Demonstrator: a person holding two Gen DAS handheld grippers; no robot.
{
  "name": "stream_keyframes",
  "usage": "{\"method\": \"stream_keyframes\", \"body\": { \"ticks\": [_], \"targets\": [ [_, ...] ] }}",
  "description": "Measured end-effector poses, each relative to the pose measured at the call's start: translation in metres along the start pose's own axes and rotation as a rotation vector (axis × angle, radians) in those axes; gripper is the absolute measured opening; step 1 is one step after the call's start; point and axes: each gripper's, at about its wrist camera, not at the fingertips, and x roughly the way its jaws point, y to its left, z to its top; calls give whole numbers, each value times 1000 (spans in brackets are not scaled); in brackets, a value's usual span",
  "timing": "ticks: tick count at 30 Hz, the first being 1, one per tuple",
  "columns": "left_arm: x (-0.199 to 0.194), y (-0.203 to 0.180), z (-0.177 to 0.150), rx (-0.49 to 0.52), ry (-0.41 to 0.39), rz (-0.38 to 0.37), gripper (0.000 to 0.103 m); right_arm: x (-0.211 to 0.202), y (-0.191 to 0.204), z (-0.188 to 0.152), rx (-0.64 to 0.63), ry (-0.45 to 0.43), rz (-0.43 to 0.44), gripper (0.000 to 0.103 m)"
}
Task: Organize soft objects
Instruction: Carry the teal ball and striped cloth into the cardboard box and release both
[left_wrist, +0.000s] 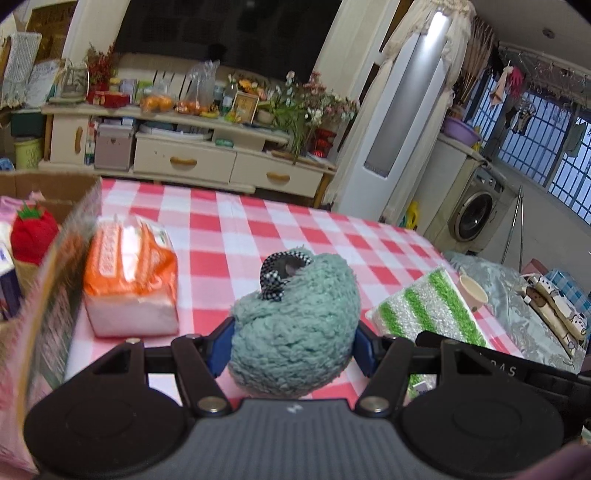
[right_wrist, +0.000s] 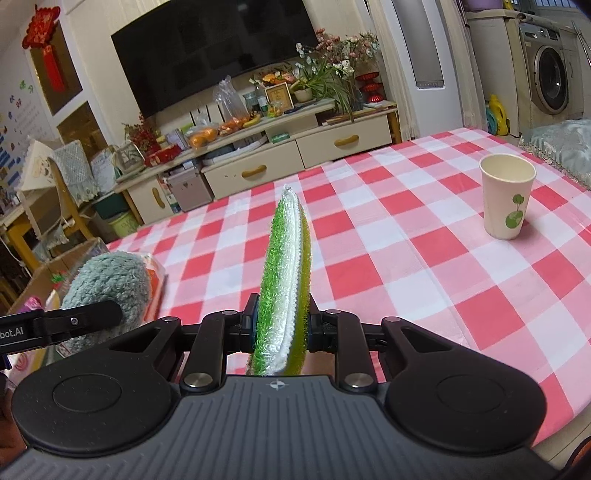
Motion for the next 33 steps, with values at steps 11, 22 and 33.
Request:
{"method": "stream_keyframes", "body": {
  "ticks": [11,22,33],
  "targets": [
    [-32,23,20,-26,-106,30,64,-1,29,17,8,-23,92,26],
    [-63,68,37,-88,-210,135,64,14,79,35,-23,-29,223,26],
    [-86,133,55,-189,-302,322,64,44,162,43,-79,-10,387,26]
  ]
}}
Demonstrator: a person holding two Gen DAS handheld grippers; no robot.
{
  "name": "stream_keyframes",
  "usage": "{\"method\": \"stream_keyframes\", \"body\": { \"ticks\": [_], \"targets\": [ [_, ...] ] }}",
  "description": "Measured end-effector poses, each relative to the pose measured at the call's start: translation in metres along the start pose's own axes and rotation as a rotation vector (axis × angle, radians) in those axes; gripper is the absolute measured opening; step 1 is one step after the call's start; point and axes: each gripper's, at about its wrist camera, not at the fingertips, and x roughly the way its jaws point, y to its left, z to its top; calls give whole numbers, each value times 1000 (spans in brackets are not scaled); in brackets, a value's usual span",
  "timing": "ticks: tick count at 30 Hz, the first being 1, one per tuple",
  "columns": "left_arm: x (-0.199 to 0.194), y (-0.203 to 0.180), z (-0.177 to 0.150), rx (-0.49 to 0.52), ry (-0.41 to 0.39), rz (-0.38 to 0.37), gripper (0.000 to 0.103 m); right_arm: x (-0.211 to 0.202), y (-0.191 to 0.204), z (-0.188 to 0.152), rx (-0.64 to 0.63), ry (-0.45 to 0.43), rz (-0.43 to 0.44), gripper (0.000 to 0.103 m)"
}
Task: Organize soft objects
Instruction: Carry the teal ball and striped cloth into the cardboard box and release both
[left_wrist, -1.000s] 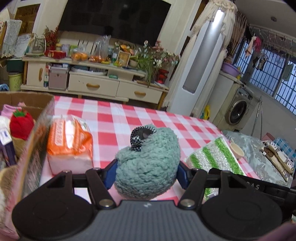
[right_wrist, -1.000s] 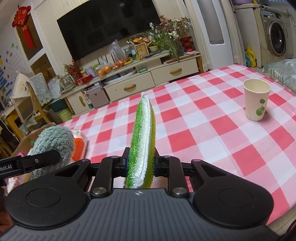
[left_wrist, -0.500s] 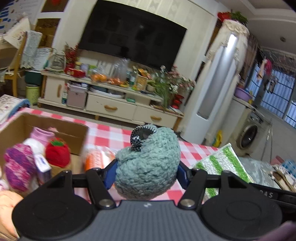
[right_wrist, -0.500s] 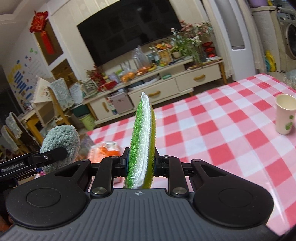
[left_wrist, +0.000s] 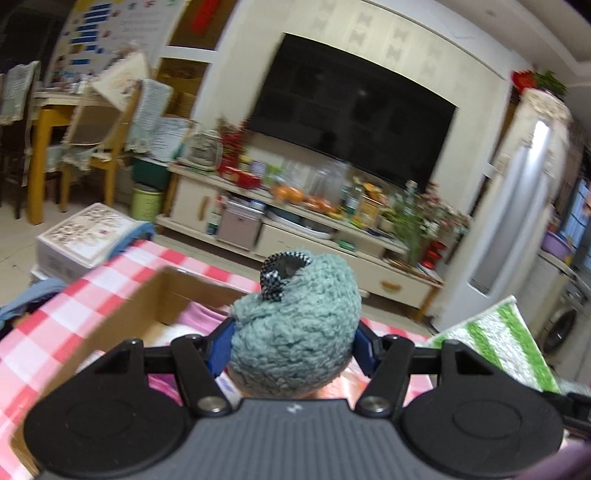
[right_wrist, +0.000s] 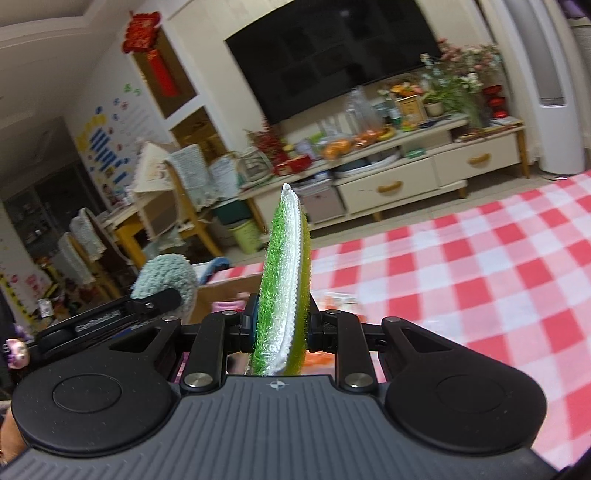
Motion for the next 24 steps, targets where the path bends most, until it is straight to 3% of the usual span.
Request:
{"method": "stream_keyframes", "body": {
  "ticks": [9,18,24],
  "targets": [
    [29,36,13,-2,15,133,64,66,39,-7,0,71,105,27],
    [53,59,14,16,69,182,64,110,76,-33,-118,124,23,27],
    [60,66,11,21,103,195,64,125,83,-47,-97,174,31,27]
  ]
}}
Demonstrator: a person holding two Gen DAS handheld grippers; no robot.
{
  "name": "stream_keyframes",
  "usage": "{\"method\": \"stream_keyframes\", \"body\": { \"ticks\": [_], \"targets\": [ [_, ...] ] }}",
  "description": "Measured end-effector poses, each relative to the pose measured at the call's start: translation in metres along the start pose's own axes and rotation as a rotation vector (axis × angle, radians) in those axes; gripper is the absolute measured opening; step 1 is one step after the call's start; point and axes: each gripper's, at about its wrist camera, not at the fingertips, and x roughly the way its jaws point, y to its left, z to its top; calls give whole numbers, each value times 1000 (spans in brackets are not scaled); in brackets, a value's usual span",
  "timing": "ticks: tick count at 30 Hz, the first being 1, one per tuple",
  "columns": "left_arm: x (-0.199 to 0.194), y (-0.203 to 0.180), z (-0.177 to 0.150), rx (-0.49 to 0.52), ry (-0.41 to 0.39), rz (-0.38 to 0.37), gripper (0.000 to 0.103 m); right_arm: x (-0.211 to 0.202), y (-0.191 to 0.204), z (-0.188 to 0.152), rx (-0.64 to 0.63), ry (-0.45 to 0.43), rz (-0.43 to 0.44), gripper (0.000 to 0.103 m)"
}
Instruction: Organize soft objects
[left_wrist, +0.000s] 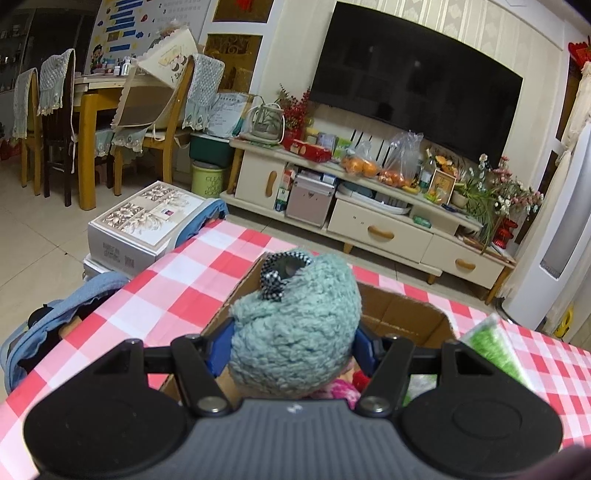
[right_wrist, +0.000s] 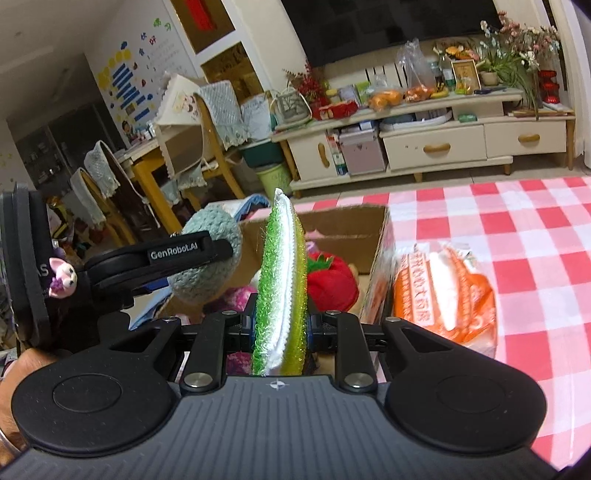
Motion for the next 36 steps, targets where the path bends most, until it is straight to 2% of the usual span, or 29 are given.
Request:
{"method": "stream_keyframes", "body": {
  "ticks": [4,9,12,13,14,15,19,24,27,29,36],
  "targets": [
    [2,0,-2,11,16,8,65,9,5,-9,1,38,-15,28],
    [1,0,-2,19,21,13,68,16,7,-16,-12,78,-50,43],
    [-3,0,0,17,9,7,74,12,9,-18,-23,67,-30,67],
    [-6,0,1,17,-1,4,76,8,12,-17,-41,51,-37,84],
    [-9,-1,2,15,-13,1,79,5,16,-17,-69,24,-57,93],
    [-12,-1,3,11,-25,-3,80,-1,20,-17,-107,-9,-70,97],
    [-22,-2,7,-7,-58,-26,85,-15,27,-15,-204,-97,-122,99],
    [-30,-8,4,3,-86,-40,90,-36,20,-13,-196,-154,-131,101],
    [-35,-11,1,13,-91,-48,92,-43,12,-12,-178,-169,-152,101],
    [-41,-13,-1,15,-101,-50,99,-43,6,-13,-159,-167,-163,103],
    [-64,-24,-11,54,-130,-30,102,-56,-8,-20,-105,-145,-210,103]
  ]
}}
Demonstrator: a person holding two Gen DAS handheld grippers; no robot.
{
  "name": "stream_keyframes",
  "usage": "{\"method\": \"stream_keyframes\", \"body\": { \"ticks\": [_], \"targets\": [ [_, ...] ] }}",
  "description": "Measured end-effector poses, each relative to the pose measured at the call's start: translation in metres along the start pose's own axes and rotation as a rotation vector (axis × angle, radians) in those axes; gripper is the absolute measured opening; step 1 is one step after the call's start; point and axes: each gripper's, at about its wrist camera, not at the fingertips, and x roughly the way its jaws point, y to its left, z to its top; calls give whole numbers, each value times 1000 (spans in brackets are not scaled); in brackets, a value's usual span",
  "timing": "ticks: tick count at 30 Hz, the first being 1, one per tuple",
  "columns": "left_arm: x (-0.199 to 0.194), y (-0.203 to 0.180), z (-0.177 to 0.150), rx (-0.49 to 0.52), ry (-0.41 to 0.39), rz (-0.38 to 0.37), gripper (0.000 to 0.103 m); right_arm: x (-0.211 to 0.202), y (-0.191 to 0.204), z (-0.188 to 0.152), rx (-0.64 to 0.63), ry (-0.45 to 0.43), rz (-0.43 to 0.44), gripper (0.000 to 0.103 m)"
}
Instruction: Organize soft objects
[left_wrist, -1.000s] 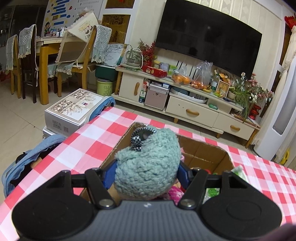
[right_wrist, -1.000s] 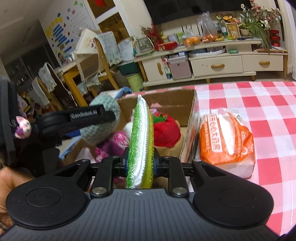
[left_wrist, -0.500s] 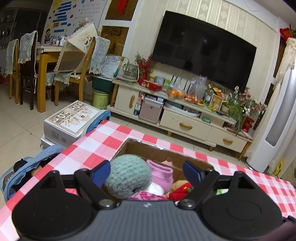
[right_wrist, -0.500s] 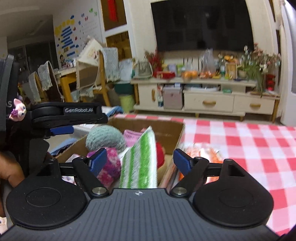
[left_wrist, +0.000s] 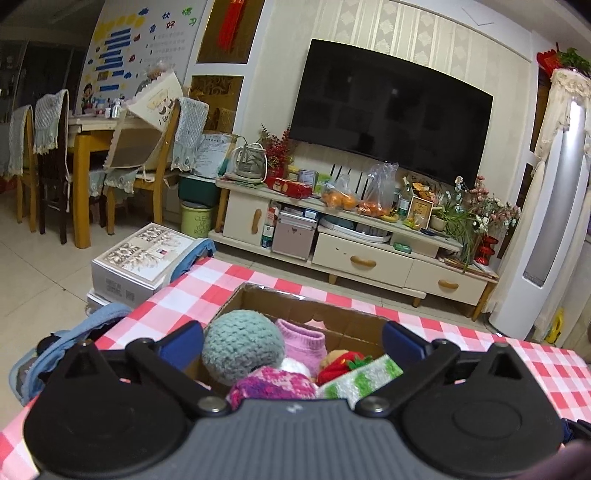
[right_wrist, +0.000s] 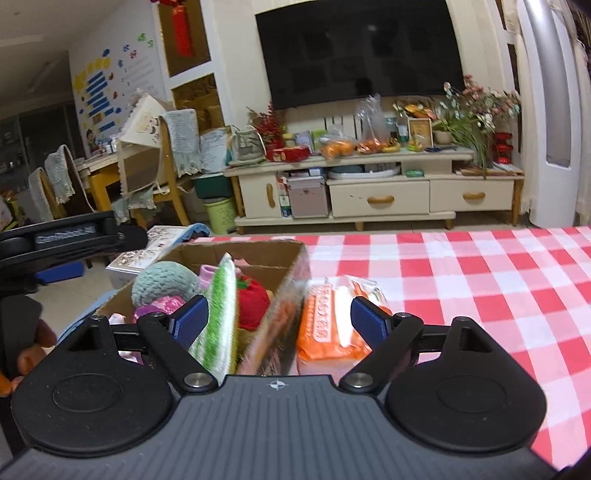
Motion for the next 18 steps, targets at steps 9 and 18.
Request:
{"method": "stream_keyframes", "body": {
  "ticks": [9,18],
  "targets": [
    [-37,-15,-20,52,13,26,102,-28,-6,-6,13,12,-9,103],
    [-76,-22,-40,76,52,54,102,-58,-15,-20,21,38,-50,103]
  ]
}}
